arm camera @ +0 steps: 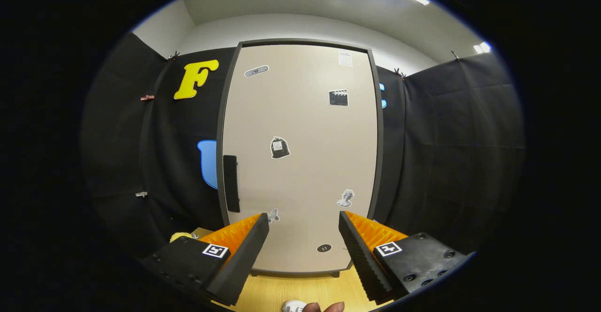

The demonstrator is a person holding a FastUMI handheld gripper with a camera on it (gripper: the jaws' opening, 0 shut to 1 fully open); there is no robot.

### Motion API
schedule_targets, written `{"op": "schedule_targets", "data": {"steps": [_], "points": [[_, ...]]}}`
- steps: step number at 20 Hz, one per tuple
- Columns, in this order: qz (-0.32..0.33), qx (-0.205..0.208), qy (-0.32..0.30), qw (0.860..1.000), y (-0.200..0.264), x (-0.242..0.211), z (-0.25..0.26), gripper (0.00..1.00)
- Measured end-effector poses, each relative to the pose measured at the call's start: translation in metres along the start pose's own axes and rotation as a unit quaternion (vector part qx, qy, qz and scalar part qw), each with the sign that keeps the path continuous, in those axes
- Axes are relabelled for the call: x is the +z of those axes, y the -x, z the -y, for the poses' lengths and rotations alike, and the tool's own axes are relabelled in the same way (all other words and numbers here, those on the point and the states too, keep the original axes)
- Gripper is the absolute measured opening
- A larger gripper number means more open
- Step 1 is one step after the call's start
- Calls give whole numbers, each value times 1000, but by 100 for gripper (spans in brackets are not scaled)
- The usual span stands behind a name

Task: Open the shoe cabinet door, grab the shoes and put them into the shoe cabinet, then close the shoe cabinet door.

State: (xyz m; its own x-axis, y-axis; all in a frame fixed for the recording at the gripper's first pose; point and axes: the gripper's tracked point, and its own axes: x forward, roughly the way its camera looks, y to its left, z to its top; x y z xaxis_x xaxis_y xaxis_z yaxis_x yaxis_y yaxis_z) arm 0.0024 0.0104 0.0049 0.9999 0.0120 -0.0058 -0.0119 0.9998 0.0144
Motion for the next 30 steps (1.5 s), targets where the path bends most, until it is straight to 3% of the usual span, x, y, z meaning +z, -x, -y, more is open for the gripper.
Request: {"op": "schedule_targets", "data": {"steps": [14, 25, 27, 30], "points": [[17, 43, -40, 998, -69, 24, -115, 97], [-9, 36, -18, 999, -145, -18, -149, 98], [-7, 35, -15, 999, -154, -23, -152, 90], [-18, 30, -26, 999, -164, -34, -152, 65]]}}
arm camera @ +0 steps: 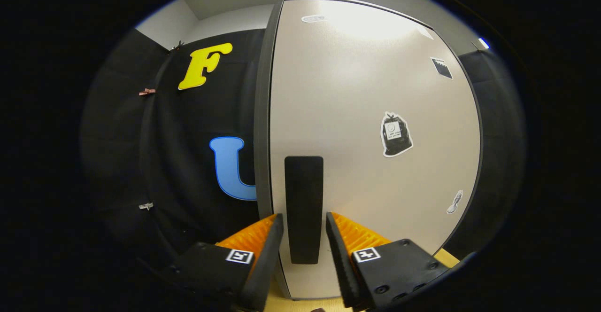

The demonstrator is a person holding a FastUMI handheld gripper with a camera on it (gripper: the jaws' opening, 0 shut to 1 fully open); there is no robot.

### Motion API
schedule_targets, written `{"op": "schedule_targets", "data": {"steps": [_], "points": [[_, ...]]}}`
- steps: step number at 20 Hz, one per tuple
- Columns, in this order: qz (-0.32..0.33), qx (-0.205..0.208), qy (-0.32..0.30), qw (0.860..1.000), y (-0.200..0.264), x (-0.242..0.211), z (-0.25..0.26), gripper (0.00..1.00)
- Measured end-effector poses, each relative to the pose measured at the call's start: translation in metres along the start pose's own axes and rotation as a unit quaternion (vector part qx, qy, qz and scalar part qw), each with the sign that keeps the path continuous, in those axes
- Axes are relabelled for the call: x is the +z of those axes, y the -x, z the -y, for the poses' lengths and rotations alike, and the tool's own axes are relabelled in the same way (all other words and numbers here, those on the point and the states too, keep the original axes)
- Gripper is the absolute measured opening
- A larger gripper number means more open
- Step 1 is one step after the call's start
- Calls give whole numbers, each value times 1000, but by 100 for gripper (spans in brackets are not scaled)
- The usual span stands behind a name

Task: Open the shoe cabinet door, grab the shoes and put them into the shoe cabinet, then close the shoe cabinet door.

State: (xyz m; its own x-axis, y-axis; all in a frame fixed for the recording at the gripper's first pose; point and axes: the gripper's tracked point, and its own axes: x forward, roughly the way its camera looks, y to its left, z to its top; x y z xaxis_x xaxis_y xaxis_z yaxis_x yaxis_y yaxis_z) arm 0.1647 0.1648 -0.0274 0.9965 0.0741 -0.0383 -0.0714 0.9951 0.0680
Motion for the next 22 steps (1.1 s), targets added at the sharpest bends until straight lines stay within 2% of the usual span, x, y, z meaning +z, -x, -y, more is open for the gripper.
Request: {"op": "schedule_targets", "data": {"steps": [2, 3, 4, 5, 8, 9, 10, 15, 19, 22], "points": [[3, -3, -13, 1000, -1, 0, -1, 42], [2, -4, -12, 1000, 0, 3, 0, 42], [6, -7, -6, 1000, -1, 0, -1, 37], [6, -12, 0, 1000, -1, 1, 0, 37], [-4, -9, 2, 1000, -2, -2, 0, 20], [-10, -7, 0, 1000, -1, -2, 0, 20], [-13, -3, 1, 1000, 1, -2, 0, 15], [-13, 9, -7, 1000, 33, 3, -1, 15], [19, 3, -6, 1000, 80, 12, 12, 15], [12, 23, -6, 1000, 108, 12, 23, 15]]}}
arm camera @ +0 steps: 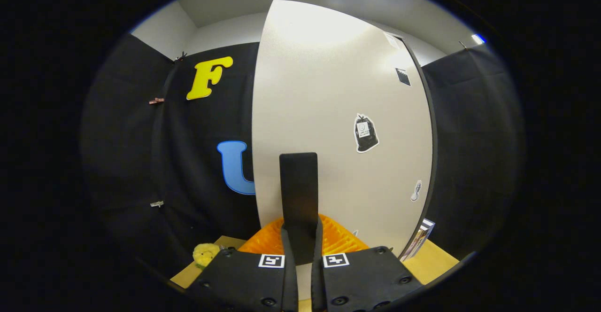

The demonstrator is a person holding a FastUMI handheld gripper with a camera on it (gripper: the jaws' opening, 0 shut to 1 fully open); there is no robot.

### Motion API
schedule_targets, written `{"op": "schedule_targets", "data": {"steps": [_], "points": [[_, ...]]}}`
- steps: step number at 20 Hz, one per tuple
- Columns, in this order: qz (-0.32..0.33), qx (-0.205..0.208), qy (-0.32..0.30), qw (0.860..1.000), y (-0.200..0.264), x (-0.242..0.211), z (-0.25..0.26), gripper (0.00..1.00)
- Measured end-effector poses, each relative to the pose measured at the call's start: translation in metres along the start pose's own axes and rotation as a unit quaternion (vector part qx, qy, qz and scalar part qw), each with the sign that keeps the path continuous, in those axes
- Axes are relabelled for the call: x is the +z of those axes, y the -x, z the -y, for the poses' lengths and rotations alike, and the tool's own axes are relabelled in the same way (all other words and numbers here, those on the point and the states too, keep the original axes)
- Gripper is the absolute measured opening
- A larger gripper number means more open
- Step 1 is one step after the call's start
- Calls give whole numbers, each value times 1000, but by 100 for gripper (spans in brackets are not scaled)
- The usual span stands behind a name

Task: Open the shoe cabinet door, grab the shoes and put them into the shoe cabinet, then close the shoe cabinet door.

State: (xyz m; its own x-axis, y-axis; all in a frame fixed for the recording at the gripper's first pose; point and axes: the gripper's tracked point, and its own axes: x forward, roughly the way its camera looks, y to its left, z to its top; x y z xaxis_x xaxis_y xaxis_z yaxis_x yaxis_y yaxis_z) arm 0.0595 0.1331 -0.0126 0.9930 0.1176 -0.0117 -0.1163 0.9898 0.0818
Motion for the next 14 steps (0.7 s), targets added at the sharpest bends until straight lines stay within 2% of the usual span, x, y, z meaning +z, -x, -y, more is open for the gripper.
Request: {"op": "schedule_targets", "data": {"steps": [4, 14], "points": [[-14, 26, 5, 1000, 29, 2, 16, 15], [-30, 38, 2, 999, 88, 4, 70, 14]]}}
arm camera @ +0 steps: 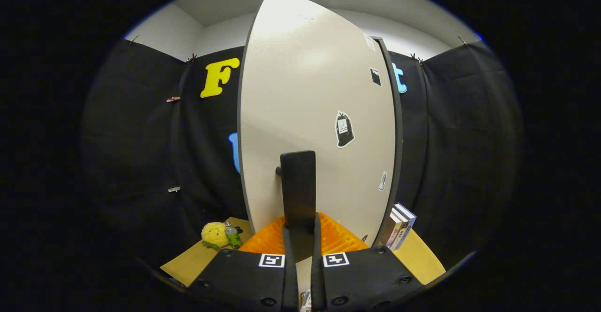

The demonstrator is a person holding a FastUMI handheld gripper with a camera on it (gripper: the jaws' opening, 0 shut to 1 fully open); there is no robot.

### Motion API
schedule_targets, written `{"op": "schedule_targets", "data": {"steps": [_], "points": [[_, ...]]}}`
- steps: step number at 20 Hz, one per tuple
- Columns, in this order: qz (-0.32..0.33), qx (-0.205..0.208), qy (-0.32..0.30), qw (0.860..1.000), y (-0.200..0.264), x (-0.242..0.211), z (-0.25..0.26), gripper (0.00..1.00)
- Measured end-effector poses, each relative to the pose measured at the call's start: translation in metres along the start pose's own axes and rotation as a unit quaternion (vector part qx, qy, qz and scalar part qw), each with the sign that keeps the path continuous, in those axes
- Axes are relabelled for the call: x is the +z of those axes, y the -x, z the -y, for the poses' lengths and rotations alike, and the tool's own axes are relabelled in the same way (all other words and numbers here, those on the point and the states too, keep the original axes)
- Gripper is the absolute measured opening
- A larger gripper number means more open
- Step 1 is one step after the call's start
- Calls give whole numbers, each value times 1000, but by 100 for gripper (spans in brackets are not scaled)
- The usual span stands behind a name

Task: Open the shoe cabinet door, grab the shoes and put them into the shoe cabinet, then close the shoe cabinet door.

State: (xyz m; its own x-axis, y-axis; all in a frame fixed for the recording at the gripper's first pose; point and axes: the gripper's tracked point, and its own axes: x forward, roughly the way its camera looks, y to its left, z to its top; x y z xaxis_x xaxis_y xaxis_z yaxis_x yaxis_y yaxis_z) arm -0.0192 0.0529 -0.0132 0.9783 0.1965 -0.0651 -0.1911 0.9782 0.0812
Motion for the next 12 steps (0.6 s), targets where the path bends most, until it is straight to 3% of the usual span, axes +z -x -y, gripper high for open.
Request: {"op": "schedule_targets", "data": {"steps": [6, 12], "points": [[-9, 13, -3, 1000, 25, 1, 31, 14], [-17, -6, -15, 1000, 45, 0, 65, 14]]}}
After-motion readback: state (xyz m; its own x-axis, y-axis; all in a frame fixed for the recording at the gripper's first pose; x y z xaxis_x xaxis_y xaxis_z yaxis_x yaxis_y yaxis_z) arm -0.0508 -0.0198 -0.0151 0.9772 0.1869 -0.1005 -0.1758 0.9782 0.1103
